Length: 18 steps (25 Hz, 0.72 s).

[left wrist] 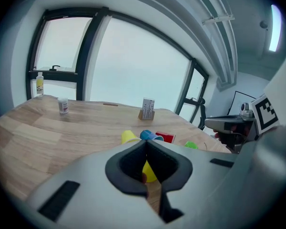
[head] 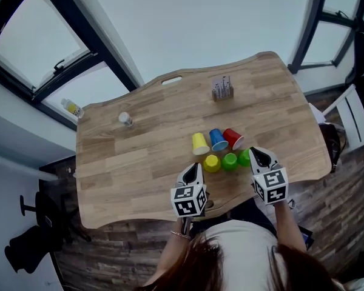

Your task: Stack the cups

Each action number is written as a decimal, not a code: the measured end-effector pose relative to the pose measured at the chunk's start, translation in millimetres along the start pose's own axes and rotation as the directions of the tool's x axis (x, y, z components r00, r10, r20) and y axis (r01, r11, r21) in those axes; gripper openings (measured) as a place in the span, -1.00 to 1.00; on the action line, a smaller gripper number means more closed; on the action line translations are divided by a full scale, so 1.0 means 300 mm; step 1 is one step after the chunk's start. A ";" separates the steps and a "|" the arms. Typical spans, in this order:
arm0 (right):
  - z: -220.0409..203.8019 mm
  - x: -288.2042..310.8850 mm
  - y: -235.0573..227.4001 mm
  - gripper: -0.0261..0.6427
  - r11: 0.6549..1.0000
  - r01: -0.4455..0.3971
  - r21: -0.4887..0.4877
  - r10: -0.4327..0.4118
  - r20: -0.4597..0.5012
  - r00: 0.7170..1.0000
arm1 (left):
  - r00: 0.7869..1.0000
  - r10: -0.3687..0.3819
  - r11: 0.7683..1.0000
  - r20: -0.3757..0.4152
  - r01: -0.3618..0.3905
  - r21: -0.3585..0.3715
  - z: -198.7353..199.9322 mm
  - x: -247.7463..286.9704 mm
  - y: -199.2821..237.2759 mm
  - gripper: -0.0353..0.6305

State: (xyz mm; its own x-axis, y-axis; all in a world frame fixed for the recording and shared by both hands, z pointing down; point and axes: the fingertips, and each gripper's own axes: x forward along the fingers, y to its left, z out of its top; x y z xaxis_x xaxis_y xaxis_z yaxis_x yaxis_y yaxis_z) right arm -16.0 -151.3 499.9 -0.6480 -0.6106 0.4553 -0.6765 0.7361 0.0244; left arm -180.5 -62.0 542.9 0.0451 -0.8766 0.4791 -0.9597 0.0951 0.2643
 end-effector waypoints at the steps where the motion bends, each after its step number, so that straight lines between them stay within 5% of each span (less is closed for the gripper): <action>1: 0.009 0.010 -0.006 -0.84 1.000 -0.012 -0.013 0.012 -0.004 1.000 | 1.000 0.007 1.000 0.002 -0.007 -0.006 0.005 0.002 -0.001 -0.84; 10: 0.031 0.112 -0.073 -0.83 0.991 -0.136 -0.009 0.134 -0.110 0.985 | 0.995 0.104 0.993 0.012 -0.103 -0.053 0.041 0.041 -0.004 -0.84; 18: 0.024 0.208 -0.105 -0.83 0.963 -0.267 -0.026 0.255 -0.225 0.941 | 0.983 0.182 0.979 0.015 -0.180 -0.090 0.044 0.057 -0.009 -0.84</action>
State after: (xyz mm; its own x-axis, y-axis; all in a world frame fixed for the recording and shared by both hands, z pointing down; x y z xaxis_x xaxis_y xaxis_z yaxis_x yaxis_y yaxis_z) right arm -37.5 -214.7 521.0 -0.7031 -0.3212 0.6344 -0.4693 0.8799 -0.0746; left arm -180.8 -83.4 539.3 -0.1349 -0.8517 0.5063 -0.9231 0.2937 0.2481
